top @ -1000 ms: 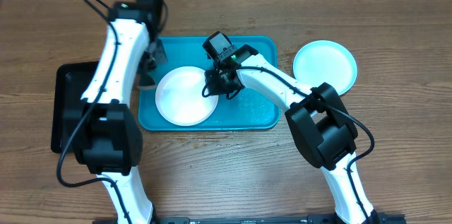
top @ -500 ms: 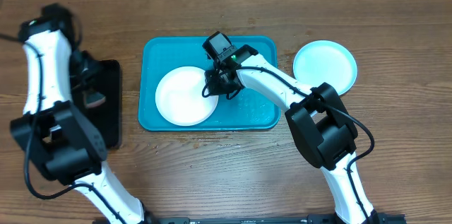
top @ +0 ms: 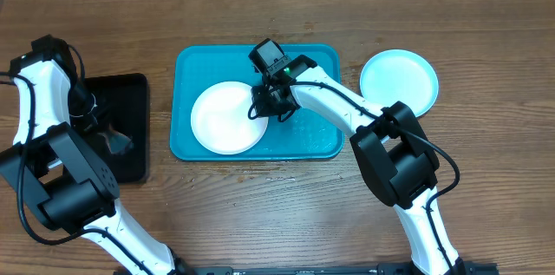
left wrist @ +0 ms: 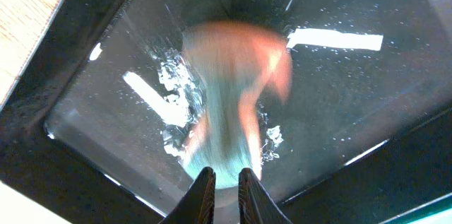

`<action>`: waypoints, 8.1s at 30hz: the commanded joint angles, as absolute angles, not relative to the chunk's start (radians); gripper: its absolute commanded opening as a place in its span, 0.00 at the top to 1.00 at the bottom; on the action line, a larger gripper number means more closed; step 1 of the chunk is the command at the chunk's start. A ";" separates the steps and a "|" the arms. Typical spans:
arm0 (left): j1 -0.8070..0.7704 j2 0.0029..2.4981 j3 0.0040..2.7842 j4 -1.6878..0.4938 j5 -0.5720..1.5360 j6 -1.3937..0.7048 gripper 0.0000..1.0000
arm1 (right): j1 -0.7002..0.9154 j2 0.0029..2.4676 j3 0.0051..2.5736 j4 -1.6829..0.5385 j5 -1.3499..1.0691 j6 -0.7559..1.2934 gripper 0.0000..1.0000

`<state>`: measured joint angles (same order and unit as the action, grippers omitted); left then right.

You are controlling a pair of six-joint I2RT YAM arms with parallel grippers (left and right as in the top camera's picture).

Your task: Clean dirty plates on tray and stack at the side

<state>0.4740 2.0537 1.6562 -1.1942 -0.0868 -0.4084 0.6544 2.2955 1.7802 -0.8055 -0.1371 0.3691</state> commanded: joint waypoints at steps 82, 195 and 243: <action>0.477 2.048 1.841 -1.267 0.162 -0.295 0.00 | -0.203 2.333 2.266 -1.605 -0.203 -0.101 0.96; 0.477 2.048 1.841 -1.267 0.162 -0.295 0.00 | 0.043 0.154 0.217 -0.152 -0.493 0.061 0.00; 0.477 2.048 1.841 -1.267 0.162 -0.295 0.00 | 0.096 0.003 0.008 -0.078 -0.083 0.121 0.00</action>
<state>0.4740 2.0537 1.8240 -1.2671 0.1543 -0.3073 0.0921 0.0139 0.0185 -0.0826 -0.0963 0.1234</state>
